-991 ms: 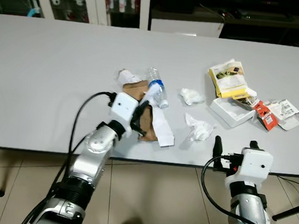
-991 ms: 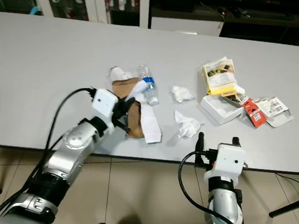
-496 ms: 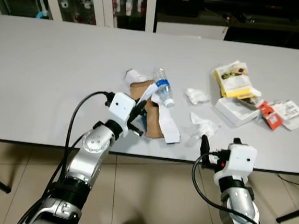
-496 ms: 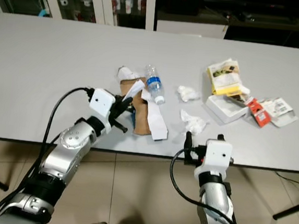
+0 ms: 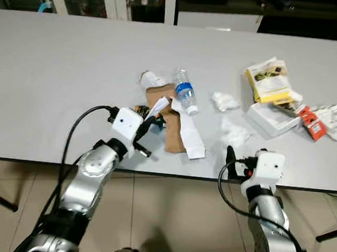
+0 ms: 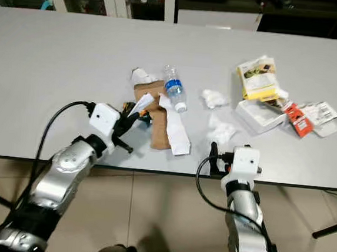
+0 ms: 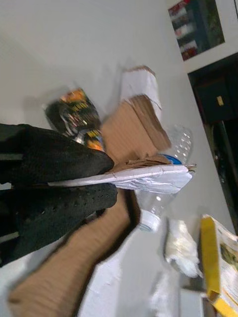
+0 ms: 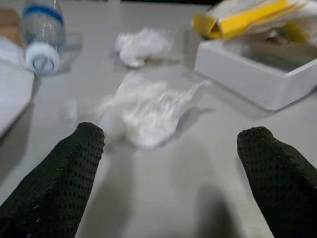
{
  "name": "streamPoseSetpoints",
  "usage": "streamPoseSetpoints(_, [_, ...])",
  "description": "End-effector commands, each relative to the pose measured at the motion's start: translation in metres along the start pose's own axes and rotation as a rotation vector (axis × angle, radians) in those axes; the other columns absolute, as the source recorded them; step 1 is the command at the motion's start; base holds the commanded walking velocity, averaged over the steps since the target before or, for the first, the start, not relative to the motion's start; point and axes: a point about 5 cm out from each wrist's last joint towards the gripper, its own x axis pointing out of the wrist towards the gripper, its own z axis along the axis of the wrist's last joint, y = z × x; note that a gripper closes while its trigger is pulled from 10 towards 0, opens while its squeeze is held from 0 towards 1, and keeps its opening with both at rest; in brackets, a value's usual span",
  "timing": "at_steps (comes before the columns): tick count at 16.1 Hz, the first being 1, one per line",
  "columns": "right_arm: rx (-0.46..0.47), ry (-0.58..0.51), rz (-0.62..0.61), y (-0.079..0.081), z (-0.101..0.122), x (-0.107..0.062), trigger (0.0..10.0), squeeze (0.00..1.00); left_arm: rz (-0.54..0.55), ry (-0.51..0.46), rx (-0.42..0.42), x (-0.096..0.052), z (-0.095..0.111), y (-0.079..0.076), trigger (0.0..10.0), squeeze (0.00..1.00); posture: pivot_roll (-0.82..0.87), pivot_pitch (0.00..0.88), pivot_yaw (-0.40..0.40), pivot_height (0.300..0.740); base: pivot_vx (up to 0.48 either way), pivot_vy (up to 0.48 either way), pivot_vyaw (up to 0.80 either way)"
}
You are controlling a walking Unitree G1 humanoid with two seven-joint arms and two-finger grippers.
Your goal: Picking trash to rubbish bin
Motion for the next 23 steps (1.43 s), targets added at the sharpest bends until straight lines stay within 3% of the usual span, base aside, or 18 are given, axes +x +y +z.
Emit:
streamPoseSetpoints(1, [0.021, 0.003, -0.004, -0.003, -0.003, 0.002, 10.0, 0.0, -0.002, 0.011, 0.019, -0.004, 0.001, 0.003, 10.0, 0.0, 0.27, 0.186, 0.03, 0.74, 0.0, 0.0, 0.0])
streamPoseSetpoints(5, [0.007, 0.011, 0.058, 0.006, -0.003, 0.022, 10.0, 0.0, 0.01, 0.03, 0.031, -0.014, 0.001, 0.008, 10.0, 0.0, 0.3, 0.212, 0.025, 0.74, 0.0, 0.0, 0.0])
streamPoseSetpoints(11, [0.024, 0.02, 0.044, 0.0, -0.003, 0.042, 10.0, 0.0, 0.026, 0.052, 0.035, -0.021, 0.001, 0.011, 10.0, 0.0, 0.33, 0.223, 0.023, 0.74, 0.0, 0.0, 0.0])
streamPoseSetpoints(12, [0.032, 0.014, 0.044, 0.0, -0.002, 0.045, 0.0, 0.0, 0.026, 0.054, 0.035, -0.021, 0.001, 0.011, 10.0, 0.0, 0.33, 0.223, 0.023, 0.74, 0.0, 0.0, 0.0])
streamPoseSetpoints(23, [0.05, -0.003, 0.046, 0.002, -0.006, 0.05, 0.0, 0.0, 0.019, 0.06, 0.032, -0.019, 0.001, 0.011, 10.0, 0.0, 0.33, 0.212, 0.024, 0.74, 0.0, 0.0, 0.0])
